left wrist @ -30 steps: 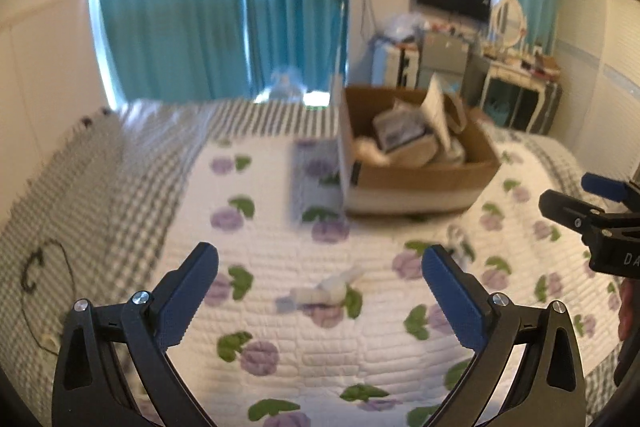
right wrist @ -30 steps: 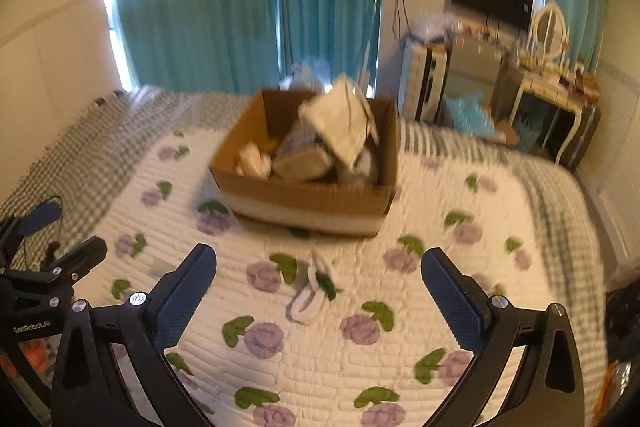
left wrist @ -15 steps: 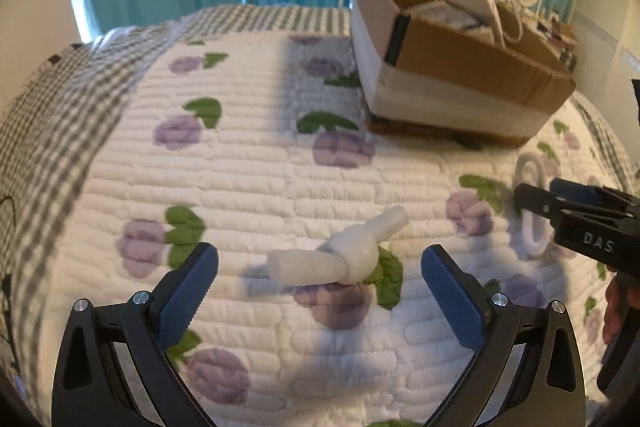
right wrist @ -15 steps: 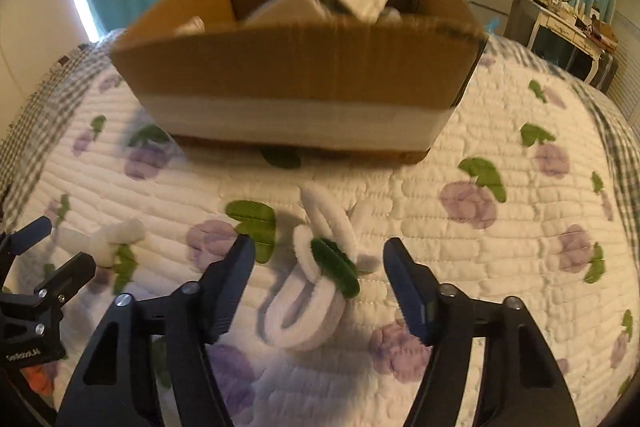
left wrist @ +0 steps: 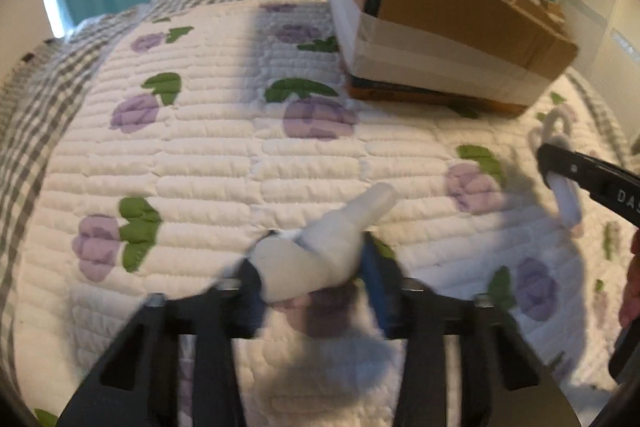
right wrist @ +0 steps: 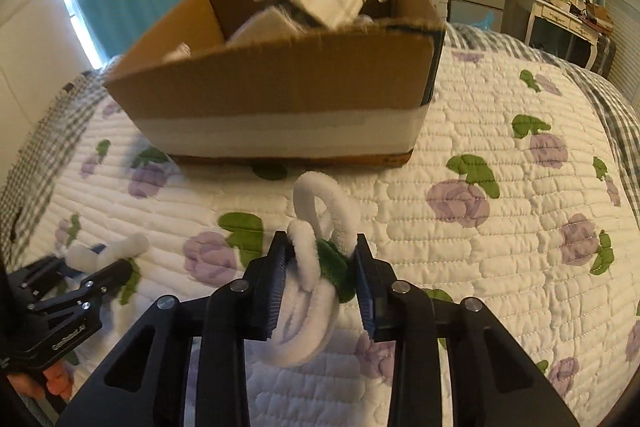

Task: Organize soft objects
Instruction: 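Carry the loop and tube into the box and open both grippers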

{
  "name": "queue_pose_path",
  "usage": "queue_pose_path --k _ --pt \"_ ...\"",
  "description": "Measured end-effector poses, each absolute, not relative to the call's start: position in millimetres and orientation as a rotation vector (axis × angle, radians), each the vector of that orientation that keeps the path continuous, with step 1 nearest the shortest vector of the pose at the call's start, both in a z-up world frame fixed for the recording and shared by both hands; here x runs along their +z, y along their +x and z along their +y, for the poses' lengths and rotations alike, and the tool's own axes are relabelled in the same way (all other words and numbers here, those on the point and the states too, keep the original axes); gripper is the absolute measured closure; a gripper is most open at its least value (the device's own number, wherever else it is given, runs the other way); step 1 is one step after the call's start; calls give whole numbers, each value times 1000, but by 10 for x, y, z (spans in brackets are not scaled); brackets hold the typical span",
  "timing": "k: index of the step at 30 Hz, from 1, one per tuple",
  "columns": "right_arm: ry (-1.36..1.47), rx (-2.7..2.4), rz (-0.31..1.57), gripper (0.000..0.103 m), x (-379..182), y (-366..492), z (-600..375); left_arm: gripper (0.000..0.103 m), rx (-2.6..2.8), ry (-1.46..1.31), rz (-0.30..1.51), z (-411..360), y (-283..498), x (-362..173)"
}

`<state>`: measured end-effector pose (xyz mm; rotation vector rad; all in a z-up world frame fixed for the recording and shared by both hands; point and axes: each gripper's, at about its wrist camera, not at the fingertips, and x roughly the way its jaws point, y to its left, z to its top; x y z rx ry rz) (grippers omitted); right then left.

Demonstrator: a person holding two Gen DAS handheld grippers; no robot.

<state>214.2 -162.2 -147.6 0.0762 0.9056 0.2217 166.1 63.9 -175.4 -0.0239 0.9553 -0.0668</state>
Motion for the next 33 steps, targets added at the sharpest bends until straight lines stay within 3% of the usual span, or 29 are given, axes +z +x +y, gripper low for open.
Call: queue_pose_path --k 9,25,33 --pt "102 246 851 72 -1120 1795 -1589 77 -90 7 936 550 1382 -1479" --pt "46 303 661 72 211 1070 -1516 77 -130 35 700 325 844 -79" --pt "13 301 566 72 804 1113 -1500 77 -173 66 633 188 958 316"
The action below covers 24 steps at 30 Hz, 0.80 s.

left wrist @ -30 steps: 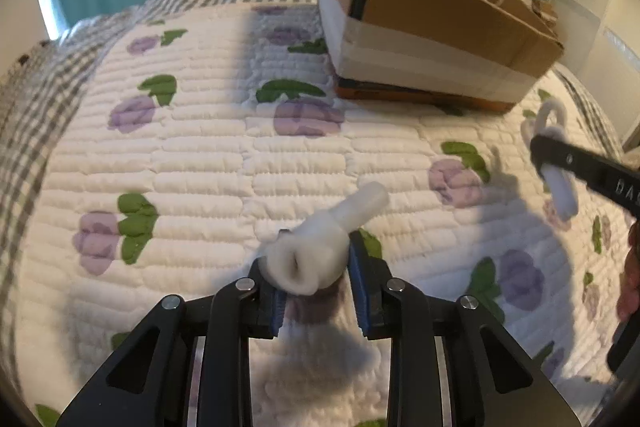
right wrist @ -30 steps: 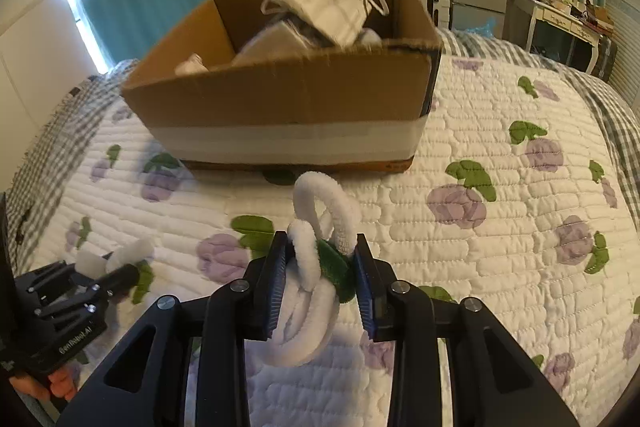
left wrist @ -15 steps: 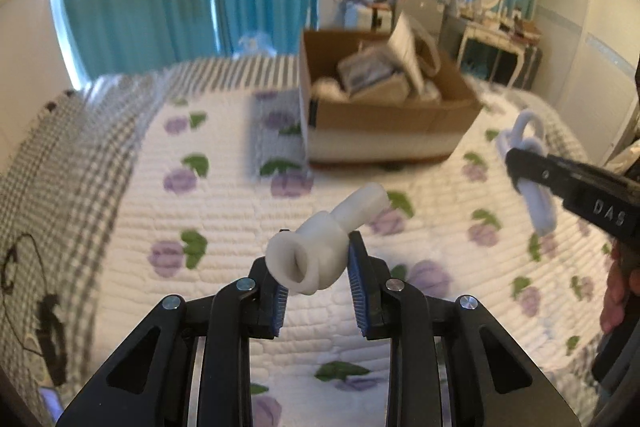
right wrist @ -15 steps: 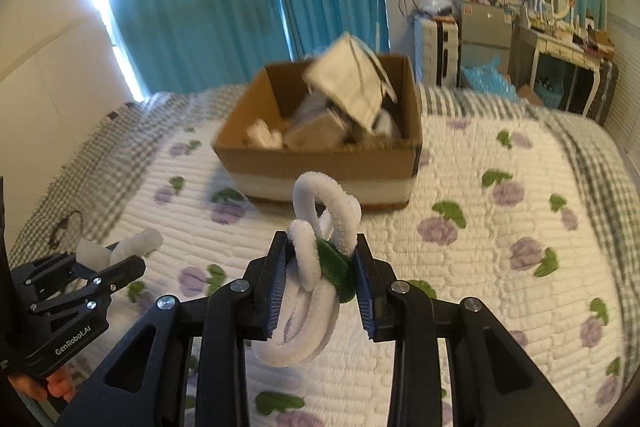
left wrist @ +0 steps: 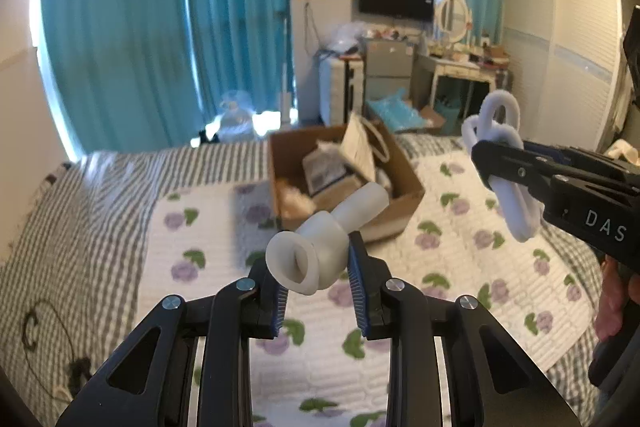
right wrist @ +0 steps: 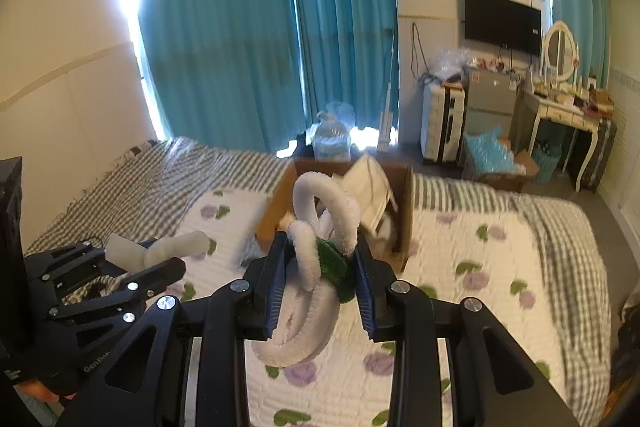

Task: Organize soft objects
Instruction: 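Carry the loop and tube into the box and open both grippers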

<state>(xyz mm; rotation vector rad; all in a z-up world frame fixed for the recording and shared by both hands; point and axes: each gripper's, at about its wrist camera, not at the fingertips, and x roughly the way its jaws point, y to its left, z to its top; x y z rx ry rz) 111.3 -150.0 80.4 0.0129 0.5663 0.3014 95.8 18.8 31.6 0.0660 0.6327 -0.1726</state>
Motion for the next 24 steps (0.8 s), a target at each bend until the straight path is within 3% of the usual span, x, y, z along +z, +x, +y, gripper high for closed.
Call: queue_pose_path --k 11,24 --pt "-16 255 583 72 828 1960 -1594 77 -201 76 608 101 1740 433" --pt "-35 235 729 72 51 3342 -1554 72 -173 36 705 167 2940 -301"
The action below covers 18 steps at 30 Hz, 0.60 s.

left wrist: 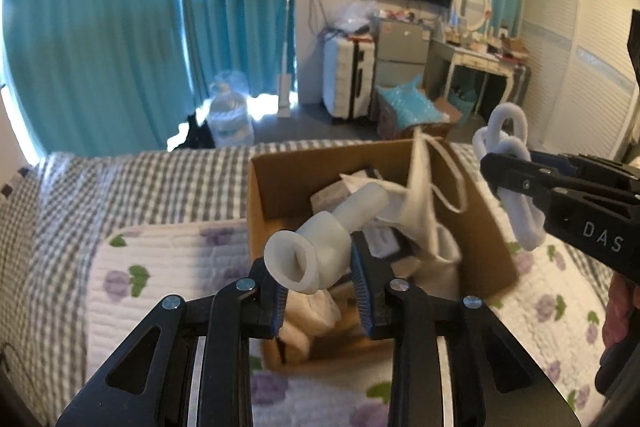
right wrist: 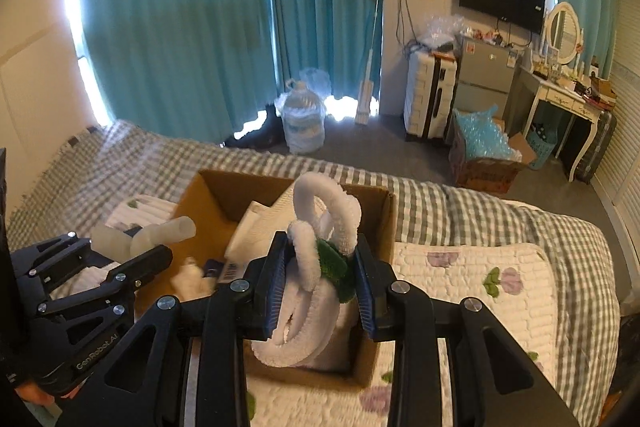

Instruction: Organize soft objects

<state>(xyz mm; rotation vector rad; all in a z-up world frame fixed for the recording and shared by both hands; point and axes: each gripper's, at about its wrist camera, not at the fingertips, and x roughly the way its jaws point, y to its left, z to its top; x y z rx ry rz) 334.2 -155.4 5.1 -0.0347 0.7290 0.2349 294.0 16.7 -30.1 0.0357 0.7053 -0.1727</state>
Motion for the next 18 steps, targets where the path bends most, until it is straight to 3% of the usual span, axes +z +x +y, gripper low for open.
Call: queue_pose_path --k 3,6,8,9,14,18 --pt "-25 231 754 72 -138 3566 -1518 71 -205 41 717 153 3121 -435" --pt "-6 227 770 70 -270 3737 -1506 61 -233 54 726 117 3233 -511" --pt "14 215 775 53 -333 3788 -1503 34 -229 56 720 121 3265 -548" --pt "23 202 774 40 -354 3812 -1513 30 -219 47 721 138 3272 -560" --pt "44 189 751 39 -288 3756 -1571 21 -206 -7 709 226 3187 -524" --pt "33 166 709 39 13 3507 -1628 21 -188 20 677 221 2997 -264"
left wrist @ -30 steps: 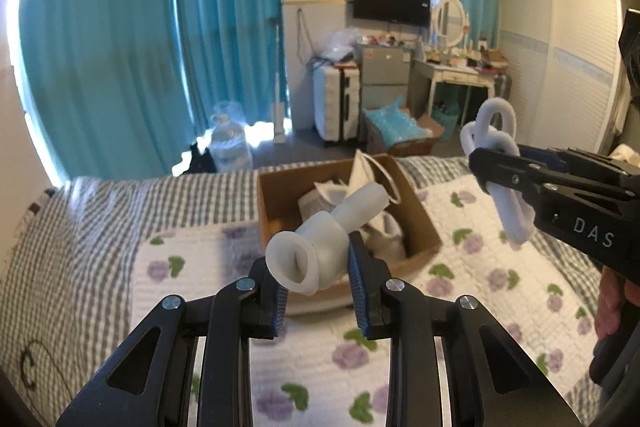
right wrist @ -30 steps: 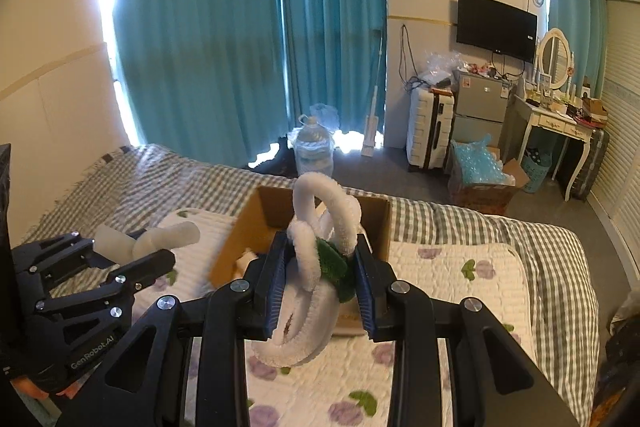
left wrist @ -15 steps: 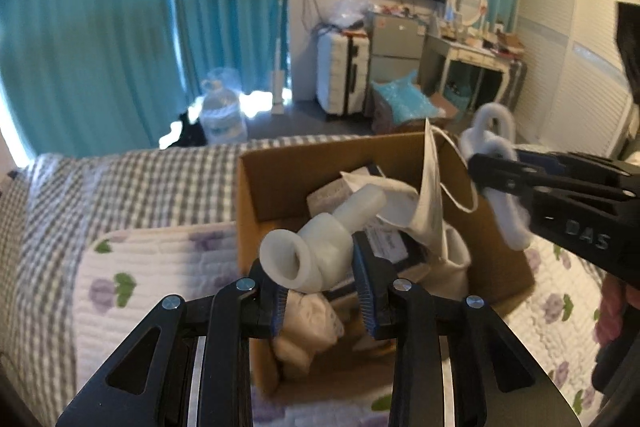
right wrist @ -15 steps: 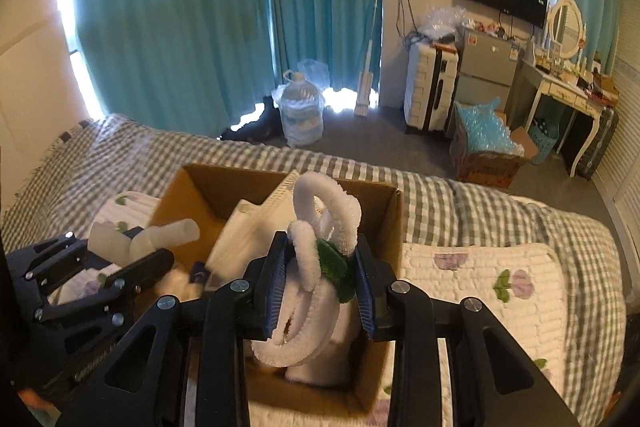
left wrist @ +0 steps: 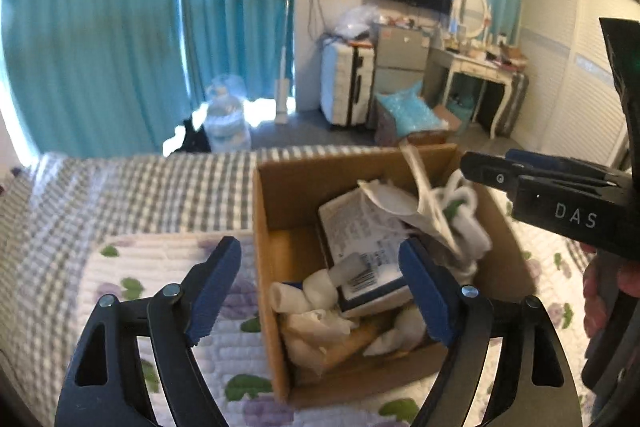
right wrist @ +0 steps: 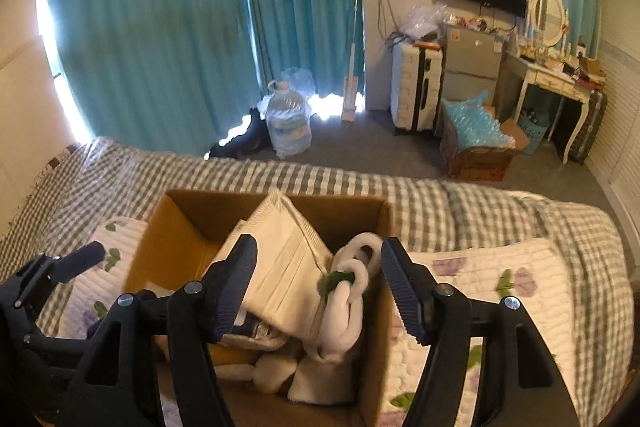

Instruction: Organize soft objects

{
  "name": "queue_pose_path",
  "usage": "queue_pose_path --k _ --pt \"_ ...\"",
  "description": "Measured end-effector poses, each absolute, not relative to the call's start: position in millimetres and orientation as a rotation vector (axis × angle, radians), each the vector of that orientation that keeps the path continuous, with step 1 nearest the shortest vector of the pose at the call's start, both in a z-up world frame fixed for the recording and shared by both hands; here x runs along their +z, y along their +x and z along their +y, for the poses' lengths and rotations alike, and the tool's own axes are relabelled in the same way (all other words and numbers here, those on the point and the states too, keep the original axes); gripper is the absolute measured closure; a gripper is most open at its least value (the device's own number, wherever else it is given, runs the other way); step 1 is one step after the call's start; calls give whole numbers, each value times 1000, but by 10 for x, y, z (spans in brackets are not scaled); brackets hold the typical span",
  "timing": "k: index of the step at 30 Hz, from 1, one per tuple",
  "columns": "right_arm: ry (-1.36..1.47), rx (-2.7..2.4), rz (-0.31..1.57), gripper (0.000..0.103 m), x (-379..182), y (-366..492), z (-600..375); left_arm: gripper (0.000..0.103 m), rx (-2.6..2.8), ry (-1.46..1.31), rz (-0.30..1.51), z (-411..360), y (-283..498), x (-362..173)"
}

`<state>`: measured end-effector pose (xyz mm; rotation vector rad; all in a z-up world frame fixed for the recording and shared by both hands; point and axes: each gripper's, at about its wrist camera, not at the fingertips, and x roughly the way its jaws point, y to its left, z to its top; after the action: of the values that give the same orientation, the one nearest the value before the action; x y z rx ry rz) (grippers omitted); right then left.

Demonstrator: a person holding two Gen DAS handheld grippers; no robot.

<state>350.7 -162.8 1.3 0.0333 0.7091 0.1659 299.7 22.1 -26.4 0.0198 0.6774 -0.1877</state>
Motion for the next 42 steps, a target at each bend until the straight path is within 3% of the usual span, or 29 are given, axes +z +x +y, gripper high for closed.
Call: queue_pose_path --k 4,9,13,20,29,42 --pt "12 142 640 37 497 3156 -1665 21 -173 43 603 208 2705 157" --pt "-31 117 497 27 1319 2432 -1719 20 -153 70 462 226 2158 833" --pt "-62 90 393 16 1859 1796 -1794 3 -108 96 347 233 1618 1337" --pt "-30 115 260 0 2307 782 -1963 0 -89 74 217 276 792 1788" --pt "-8 165 251 0 1947 317 -2059 0 -65 15 202 222 310 1487" --pt "-11 127 420 0 339 1083 -2137 0 -28 19 352 178 851 284"
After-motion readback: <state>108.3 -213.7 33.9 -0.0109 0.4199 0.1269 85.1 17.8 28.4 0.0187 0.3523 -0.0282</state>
